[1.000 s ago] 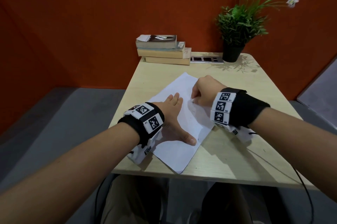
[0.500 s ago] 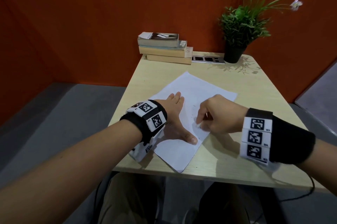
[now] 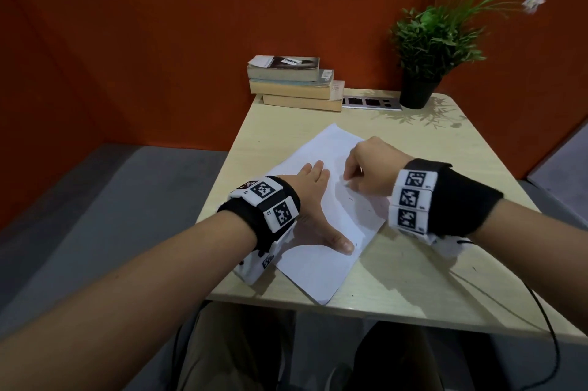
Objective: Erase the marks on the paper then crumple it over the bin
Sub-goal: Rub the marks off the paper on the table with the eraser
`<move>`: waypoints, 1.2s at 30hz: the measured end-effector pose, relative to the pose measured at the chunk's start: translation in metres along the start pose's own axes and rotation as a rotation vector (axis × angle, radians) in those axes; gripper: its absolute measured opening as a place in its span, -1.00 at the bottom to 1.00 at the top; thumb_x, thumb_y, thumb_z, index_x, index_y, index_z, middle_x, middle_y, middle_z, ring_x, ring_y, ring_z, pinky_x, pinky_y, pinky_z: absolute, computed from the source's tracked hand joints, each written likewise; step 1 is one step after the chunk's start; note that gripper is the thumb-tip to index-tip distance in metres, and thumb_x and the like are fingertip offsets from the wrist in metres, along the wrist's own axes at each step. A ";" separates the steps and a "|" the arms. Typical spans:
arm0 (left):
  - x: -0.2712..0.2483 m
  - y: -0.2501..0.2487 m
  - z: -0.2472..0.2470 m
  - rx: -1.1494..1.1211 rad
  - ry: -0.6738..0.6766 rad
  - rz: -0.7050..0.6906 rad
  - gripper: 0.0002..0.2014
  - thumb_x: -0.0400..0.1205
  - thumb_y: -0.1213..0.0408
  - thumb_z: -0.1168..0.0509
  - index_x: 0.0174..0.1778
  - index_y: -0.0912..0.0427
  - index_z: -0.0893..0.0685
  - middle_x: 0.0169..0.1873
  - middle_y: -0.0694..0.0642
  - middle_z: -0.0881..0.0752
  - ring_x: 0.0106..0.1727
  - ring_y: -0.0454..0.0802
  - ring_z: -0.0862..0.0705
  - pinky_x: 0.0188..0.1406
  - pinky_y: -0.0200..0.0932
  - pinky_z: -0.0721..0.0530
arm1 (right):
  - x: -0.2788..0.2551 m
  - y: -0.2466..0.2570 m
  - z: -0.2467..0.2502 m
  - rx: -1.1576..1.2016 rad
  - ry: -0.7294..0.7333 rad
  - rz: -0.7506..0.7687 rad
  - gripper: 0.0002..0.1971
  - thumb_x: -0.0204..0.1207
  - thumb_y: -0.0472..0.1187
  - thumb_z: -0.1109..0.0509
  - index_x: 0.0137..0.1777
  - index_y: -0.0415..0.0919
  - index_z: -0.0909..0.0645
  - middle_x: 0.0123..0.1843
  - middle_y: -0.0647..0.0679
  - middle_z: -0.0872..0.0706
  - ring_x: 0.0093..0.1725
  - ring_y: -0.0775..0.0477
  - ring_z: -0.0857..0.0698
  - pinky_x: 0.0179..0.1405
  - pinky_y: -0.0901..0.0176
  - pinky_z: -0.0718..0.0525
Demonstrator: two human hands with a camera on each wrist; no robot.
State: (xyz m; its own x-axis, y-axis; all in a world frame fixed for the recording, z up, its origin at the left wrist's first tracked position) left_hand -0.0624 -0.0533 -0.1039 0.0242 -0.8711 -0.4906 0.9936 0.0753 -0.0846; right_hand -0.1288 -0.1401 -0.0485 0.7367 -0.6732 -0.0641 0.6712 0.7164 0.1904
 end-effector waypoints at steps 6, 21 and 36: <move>0.001 0.001 0.000 0.033 0.000 0.014 0.54 0.15 -0.67 -0.35 0.73 0.12 0.42 0.71 0.02 0.45 0.74 -0.04 0.36 0.74 0.16 0.06 | -0.068 0.018 -0.012 0.049 0.134 0.106 -0.86 0.43 -0.25 -0.51 -0.06 -0.05 -0.83 -0.11 0.14 -0.80 -0.26 0.30 -0.61 -0.27 0.59 -0.46; -0.040 -0.009 0.048 0.390 -0.234 0.058 -0.72 0.57 0.06 -0.32 -0.33 0.18 -0.72 -0.45 0.05 -0.64 -0.46 0.04 -0.61 -0.53 -0.20 -0.52 | -0.077 -0.008 -0.007 0.115 0.053 -0.010 -0.92 0.54 -0.17 -0.45 -0.08 -0.07 -0.78 -0.14 0.09 -0.76 -0.18 0.10 -0.69 -0.31 0.37 -0.53; -0.012 -0.008 -0.001 0.026 0.038 -0.148 0.16 0.33 -0.57 -0.33 0.75 -0.31 0.13 0.76 -0.15 0.24 0.77 0.02 0.21 0.72 0.28 0.02 | -0.057 -0.020 0.005 0.054 -0.015 -0.036 -0.93 0.50 -0.20 -0.54 -0.05 -0.06 -0.82 -0.23 0.13 -0.72 -0.14 -0.01 -0.74 -0.13 0.17 -0.67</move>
State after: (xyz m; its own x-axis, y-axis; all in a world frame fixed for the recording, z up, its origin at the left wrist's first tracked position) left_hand -0.0703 -0.0429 -0.0988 -0.1260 -0.8529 -0.5066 0.9885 -0.0651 -0.1363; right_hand -0.1847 -0.1172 -0.0434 0.7103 -0.7016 -0.0573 0.6918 0.6807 0.2411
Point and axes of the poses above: each hand's wrist, its own x-axis towards the middle knuckle, its own z-axis out of the back of the hand, y = z × x, the point moved 10 cm from there along x, towards the middle knuckle
